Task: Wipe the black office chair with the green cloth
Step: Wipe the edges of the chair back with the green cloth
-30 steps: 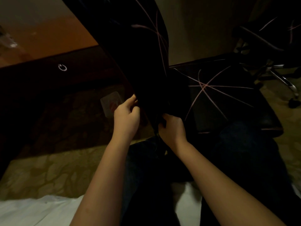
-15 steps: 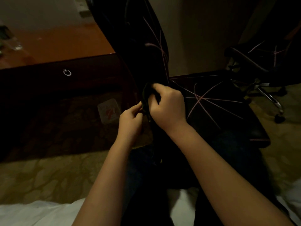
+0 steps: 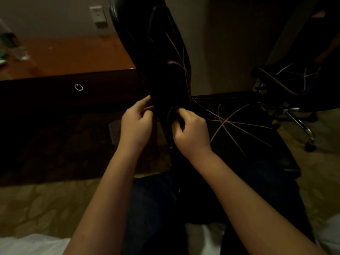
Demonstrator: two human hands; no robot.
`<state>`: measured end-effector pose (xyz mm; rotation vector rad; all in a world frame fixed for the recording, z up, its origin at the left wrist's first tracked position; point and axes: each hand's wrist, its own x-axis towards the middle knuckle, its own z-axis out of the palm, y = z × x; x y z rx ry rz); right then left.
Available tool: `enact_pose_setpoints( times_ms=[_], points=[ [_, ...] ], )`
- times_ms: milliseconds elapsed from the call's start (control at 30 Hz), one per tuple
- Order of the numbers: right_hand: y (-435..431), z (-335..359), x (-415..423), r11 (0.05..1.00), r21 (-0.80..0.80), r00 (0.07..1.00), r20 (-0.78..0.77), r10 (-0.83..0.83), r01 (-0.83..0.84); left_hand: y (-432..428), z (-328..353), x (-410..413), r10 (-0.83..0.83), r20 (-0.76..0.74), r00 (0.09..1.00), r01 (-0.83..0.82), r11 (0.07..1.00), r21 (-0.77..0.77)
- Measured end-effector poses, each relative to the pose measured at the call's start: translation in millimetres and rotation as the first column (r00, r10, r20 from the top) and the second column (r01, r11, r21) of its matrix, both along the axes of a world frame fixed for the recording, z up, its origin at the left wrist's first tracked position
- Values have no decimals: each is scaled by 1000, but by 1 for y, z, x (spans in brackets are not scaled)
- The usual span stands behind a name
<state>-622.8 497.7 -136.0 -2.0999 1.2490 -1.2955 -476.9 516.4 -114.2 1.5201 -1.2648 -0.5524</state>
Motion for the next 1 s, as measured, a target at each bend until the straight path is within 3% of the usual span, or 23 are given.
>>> enact_pose_setpoints(
  times_ms=[200, 567, 667, 900, 1000],
  points=[
    [-1, -37, -2, 982, 187, 1000, -22, 0, 4, -9, 14, 11, -19, 8, 1000, 18, 999, 44],
    [5, -73, -5, 937, 339, 993, -103, -55, 87, -8, 13, 15, -56, 34, 998, 53, 994, 93],
    [2, -69, -5, 925, 365, 989, -140, -55, 103, -5, 20, 13, -79, -20, 997, 81, 988, 130],
    [0, -31, 0, 964, 253, 988, -150, -43, 80, -5, 22, 17, -90, -75, 993, 103, 976, 194],
    [-2, 3, 3, 993, 113, 989, -145, -15, 31, -6, 23, 16, -76, -82, 994, 91, 977, 195]
  ],
)
